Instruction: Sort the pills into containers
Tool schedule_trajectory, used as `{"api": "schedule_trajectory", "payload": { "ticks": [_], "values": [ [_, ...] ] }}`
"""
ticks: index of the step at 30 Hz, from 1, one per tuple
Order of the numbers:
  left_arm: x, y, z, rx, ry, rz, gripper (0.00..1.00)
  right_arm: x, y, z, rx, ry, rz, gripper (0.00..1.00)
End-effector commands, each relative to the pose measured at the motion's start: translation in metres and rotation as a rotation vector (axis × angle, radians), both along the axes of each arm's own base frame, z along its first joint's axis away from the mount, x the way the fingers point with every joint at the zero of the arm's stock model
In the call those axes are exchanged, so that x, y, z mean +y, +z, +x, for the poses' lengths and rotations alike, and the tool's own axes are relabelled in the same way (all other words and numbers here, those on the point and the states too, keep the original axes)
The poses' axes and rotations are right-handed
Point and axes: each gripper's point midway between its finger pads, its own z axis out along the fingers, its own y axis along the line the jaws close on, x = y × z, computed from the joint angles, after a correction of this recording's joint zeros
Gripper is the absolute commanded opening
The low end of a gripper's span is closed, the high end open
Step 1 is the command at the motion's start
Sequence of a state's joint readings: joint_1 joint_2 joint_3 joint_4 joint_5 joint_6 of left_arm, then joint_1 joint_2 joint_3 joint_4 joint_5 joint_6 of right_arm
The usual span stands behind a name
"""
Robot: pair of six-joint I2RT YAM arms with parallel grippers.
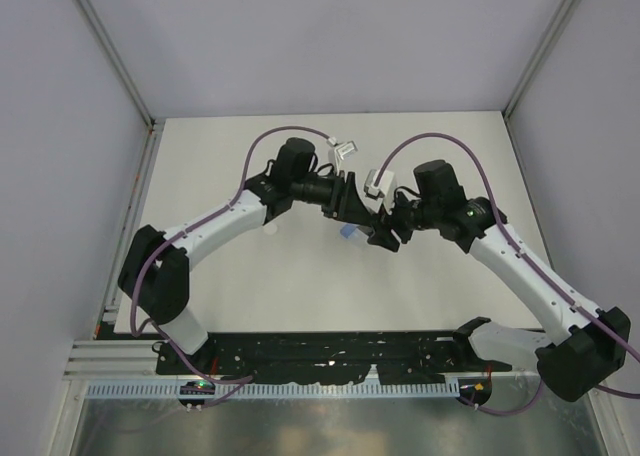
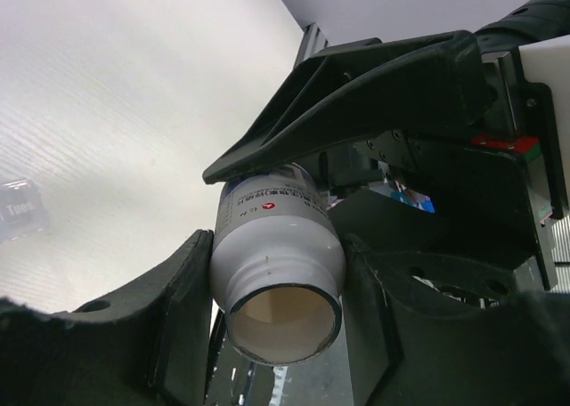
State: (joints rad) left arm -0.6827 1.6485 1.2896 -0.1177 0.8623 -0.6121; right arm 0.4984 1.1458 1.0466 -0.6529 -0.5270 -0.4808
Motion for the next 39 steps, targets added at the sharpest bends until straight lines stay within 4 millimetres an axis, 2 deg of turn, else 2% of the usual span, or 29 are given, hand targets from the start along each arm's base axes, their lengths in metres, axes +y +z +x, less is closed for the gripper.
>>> {"api": "schedule_trajectory", "payload": {
  "ticks": [1,2,6,13,19,28,39],
  "values": [
    [-0.003,0.019,-0.005,-0.01,-0.066,-0.143,0.0,0.01,0.05,0.005,-0.125,0.011,0.1,0.44],
    [-0.002,0.023,-0.004,-0.005,-0.067,-0.17,0.0,0.011,0.053,0.005,-0.13,0.011,0.108,0.5],
    [0.003,0.035,-0.004,-0.003,-0.082,-0.247,0.0,0.011,0.065,0.007,-0.153,0.0,0.137,0.59],
    [0.014,0.039,0.0,-0.031,-0.053,-0.259,0.0,0.018,0.081,0.008,-0.176,0.0,0.194,0.69],
    [0.019,0.045,-0.002,-0.046,-0.049,-0.286,0.0,0.024,0.084,0.007,-0.167,0.018,0.23,0.7],
    [0.024,0.066,-0.007,-0.049,-0.05,-0.387,0.0,0.025,0.081,0.002,-0.188,0.039,0.256,0.71],
    [0.028,0.076,-0.011,-0.069,-0.047,-0.418,0.0,0.025,0.081,0.002,-0.21,0.042,0.261,0.7]
  ]
}}
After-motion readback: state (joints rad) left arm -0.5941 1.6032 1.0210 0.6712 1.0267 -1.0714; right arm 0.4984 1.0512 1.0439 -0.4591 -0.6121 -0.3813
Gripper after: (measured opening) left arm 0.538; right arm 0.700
